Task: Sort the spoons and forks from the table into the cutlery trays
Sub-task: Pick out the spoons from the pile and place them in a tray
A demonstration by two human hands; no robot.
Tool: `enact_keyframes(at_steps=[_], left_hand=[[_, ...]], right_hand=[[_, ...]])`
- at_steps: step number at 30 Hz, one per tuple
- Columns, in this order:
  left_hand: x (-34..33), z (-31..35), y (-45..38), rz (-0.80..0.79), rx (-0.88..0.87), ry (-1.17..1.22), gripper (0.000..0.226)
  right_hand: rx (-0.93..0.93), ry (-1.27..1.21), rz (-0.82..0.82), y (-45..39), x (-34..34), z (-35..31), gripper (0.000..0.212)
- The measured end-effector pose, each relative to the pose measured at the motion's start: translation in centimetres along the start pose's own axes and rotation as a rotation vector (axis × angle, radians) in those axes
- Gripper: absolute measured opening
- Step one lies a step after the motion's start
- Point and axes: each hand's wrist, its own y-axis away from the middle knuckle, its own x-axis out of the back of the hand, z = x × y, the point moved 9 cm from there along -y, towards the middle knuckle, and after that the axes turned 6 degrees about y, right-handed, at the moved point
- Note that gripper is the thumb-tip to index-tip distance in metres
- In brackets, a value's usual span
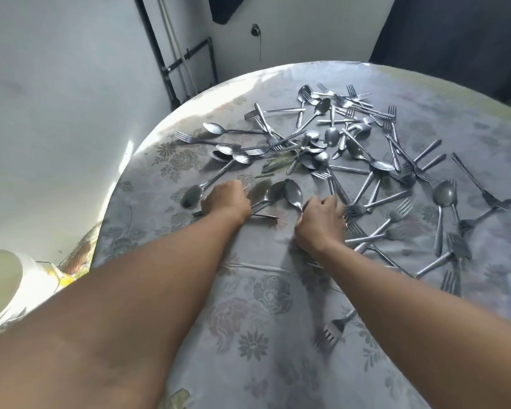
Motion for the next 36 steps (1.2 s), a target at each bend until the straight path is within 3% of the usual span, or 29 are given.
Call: enact_keyframes(at_steps=[5, 11, 15, 18, 20, 22, 25, 32, 36], left_hand=[[-1.4, -0.2, 0.0, -0.049, -0.014, -0.032, 0.011], [-2.3, 0.8, 0.5, -0.168, -0.080, -0.117, 0.016], [-1.8, 0.9, 0.6, -0.211, -0.030, -0.029, 0.042], [0.3, 1.1, 0.6, -0.071, -0.003, 0.274, 0.030], [2.1, 0.0, 0.7, 0.096, 0.090, 0.530, 0.019], [3.6, -2.2, 0.7, 0.228, 0.225, 0.630, 0.019], [4.8, -5.1, -0.4, 0.289, 0.246, 0.476, 0.022], [3.4, -4.2, -2.6, 0.121, 0.011, 0.061, 0.022], [3.1, -3.6, -3.0, 0.090, 0.030, -0.008, 0.032]], right_hand=[[0.022, 0.032, -0.075, -0.2, -0.1, -0.5, 0.030], [0.017, -0.006, -0.047, -0.3, -0.1, -0.7, 0.026], [-0.019, -0.221, -0.015, -0.6, 0.3, -0.6, 0.020], [0.021, -0.411, 0.044, -0.5, 0.9, -1.6, 0.016], [0.064, -0.471, 0.052, -0.2, 1.0, -2.7, 0.017], [0.100, -0.486, 0.036, 0.1, 0.8, -3.7, 0.017], [0.115, -0.470, 0.013, 0.1, 0.2, -4.2, 0.016], [0.129, -0.478, -0.032, 0.3, -0.9, -3.8, 0.022], [0.115, -0.468, -0.022, 0.5, -0.4, -3.0, 0.023]])
